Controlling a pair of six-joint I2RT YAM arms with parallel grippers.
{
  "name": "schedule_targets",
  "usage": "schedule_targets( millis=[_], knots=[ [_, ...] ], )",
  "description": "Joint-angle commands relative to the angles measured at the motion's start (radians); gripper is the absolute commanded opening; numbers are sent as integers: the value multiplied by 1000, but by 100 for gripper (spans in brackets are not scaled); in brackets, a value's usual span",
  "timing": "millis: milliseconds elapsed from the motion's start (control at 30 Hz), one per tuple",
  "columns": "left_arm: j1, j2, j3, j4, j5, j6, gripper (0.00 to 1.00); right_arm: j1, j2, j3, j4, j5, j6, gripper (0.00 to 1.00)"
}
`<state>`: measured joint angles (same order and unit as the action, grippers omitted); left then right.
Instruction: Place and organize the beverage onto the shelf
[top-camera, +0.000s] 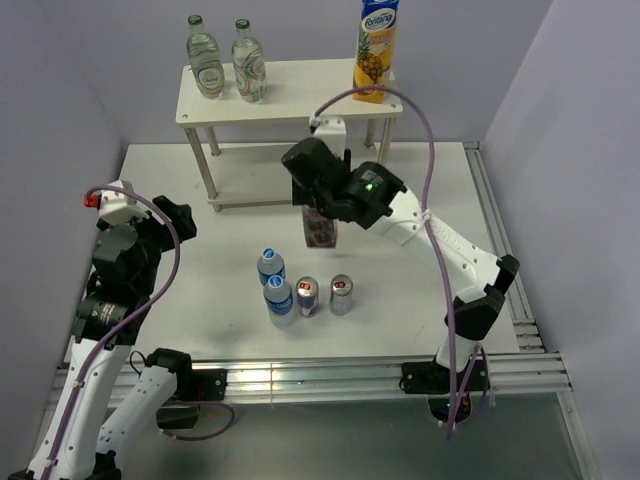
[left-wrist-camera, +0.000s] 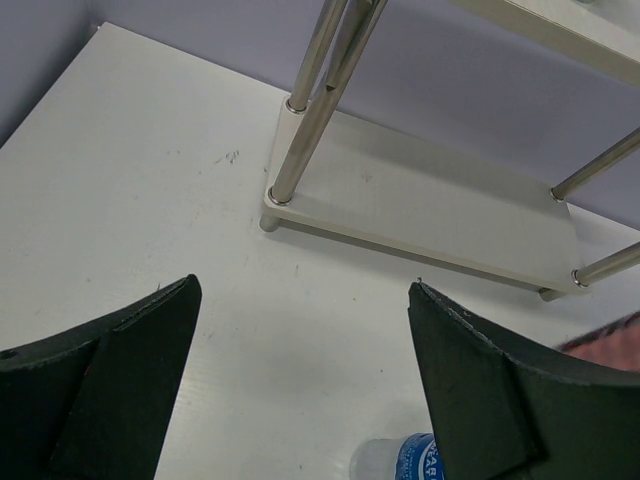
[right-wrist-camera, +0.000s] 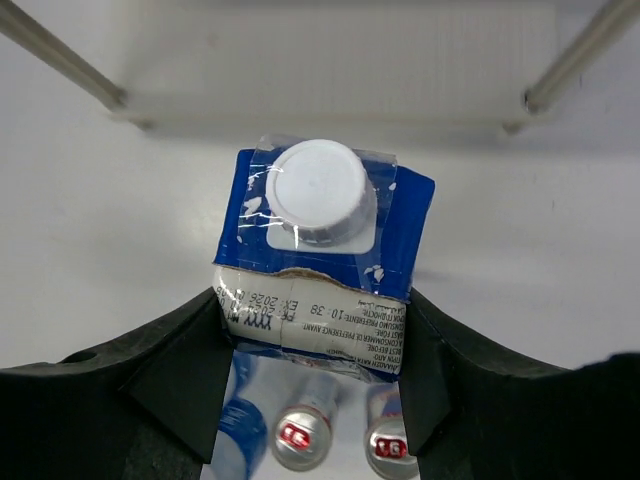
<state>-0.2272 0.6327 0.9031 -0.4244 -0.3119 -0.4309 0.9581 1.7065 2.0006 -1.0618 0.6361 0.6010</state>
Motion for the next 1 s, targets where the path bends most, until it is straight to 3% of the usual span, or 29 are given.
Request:
schedule_targets(
  millis=[0, 100, 233, 467, 633, 967],
  knots=[
    [8, 5, 3, 33, 13, 1, 91, 5, -35, 322, 192, 192, -159, 41],
    [6, 9, 0, 33, 13, 0, 91, 4, 4, 441, 250, 218, -259, 41],
    [6, 13, 2, 35, 13, 0, 91, 1, -25, 422, 466, 246, -409, 44],
    [8, 18, 0, 35, 13, 0, 91, -7, 41, 562, 667, 266, -625, 47],
    [8, 22, -1, 35, 11, 0, 91, -12, 36, 563, 857, 270, -742, 46],
    [12, 28, -3, 36, 14, 0, 91, -77, 59, 589, 1014, 198, -755, 41]
  ],
)
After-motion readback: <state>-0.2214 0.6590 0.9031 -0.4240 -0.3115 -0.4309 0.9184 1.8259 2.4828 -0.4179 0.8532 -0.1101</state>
